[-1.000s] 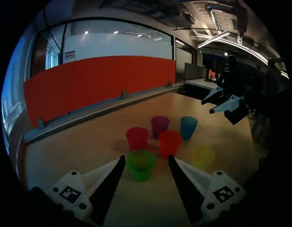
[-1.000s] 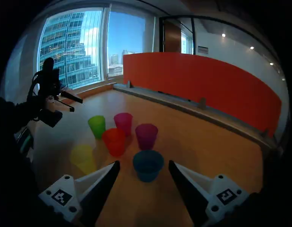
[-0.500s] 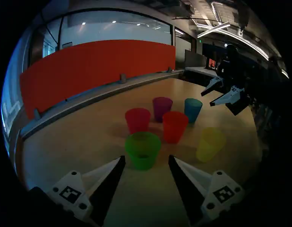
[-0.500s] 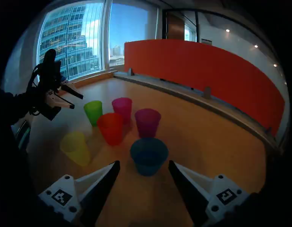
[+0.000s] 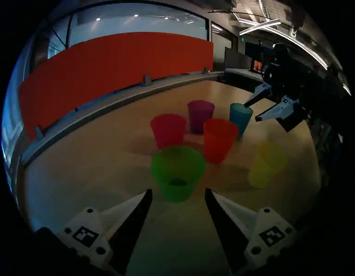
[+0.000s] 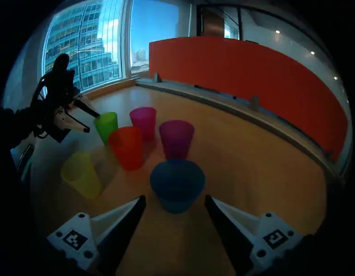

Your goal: Pour water

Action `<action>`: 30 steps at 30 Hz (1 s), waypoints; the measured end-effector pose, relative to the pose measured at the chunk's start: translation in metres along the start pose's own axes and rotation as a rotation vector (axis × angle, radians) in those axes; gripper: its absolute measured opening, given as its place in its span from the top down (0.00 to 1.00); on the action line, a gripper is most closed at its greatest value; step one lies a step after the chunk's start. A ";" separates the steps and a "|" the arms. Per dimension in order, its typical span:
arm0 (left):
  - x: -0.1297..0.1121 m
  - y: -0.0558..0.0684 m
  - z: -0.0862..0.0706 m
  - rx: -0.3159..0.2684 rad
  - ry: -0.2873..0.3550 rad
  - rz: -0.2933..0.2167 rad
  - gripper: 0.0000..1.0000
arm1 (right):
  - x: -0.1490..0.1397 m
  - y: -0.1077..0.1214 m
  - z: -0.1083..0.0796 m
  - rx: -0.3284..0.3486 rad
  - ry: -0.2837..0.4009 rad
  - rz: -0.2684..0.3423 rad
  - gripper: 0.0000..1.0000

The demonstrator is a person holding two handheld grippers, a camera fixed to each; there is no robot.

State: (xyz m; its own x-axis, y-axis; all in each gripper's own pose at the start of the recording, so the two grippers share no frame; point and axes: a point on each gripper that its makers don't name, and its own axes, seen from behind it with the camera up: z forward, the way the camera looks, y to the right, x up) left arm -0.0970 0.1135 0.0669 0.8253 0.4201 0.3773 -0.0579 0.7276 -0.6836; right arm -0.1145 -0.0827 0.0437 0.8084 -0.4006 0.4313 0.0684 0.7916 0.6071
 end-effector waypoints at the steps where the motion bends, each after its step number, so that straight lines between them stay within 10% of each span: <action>1: -0.001 -0.001 0.002 0.003 -0.008 0.000 0.15 | -0.001 0.000 0.002 0.001 -0.003 0.002 0.00; 30: 0.007 0.001 0.040 -0.044 -0.045 -0.009 0.16 | 0.004 -0.001 0.035 0.035 -0.037 -0.009 0.00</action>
State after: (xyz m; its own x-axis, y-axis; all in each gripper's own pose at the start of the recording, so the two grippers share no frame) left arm -0.1133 0.1391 0.0934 0.7998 0.4384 0.4101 -0.0250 0.7069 -0.7069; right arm -0.1318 -0.1014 0.0685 0.7857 -0.4247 0.4498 0.0544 0.7718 0.6336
